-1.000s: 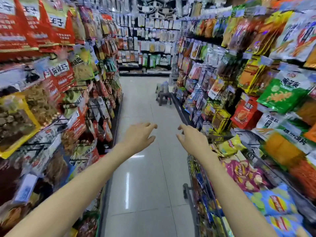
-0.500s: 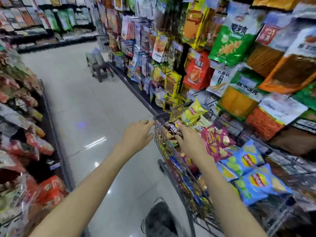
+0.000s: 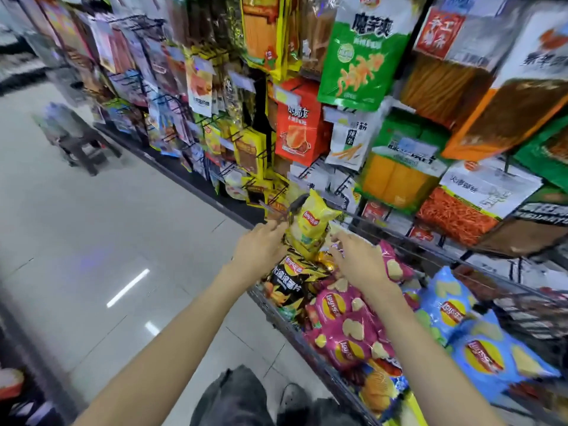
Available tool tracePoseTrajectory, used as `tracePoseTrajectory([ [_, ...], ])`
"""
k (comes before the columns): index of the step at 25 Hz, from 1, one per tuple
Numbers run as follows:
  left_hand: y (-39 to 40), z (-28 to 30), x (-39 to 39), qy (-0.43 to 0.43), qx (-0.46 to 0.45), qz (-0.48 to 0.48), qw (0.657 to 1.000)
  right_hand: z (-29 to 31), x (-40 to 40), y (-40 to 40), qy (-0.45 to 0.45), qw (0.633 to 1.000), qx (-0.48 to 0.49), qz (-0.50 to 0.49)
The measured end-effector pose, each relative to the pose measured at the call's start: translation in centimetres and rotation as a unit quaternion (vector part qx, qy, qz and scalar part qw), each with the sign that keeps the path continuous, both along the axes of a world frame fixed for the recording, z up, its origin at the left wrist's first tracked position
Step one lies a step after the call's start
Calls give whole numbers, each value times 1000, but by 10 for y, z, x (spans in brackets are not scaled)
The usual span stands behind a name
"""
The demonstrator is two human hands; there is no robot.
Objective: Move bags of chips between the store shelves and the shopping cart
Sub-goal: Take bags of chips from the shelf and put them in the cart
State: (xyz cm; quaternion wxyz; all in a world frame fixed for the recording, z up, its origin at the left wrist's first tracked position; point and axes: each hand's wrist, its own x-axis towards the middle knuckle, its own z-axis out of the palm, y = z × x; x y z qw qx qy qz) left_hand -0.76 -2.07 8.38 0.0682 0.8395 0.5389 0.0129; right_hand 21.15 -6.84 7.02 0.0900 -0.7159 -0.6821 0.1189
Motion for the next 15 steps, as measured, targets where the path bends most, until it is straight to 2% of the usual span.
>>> tracePoseTrajectory([
  [6,90,-48,19,-25,-37,-53,998,-34,11,47,1,995,-45,-92],
  [10,148,-78,22,-32,-121,-95,988,-54,-8,83,-31,983,-113,-143],
  [15,199,-130,22,-24,-233,-130,964,-84,-30,101,0,962,-148,-230],
])
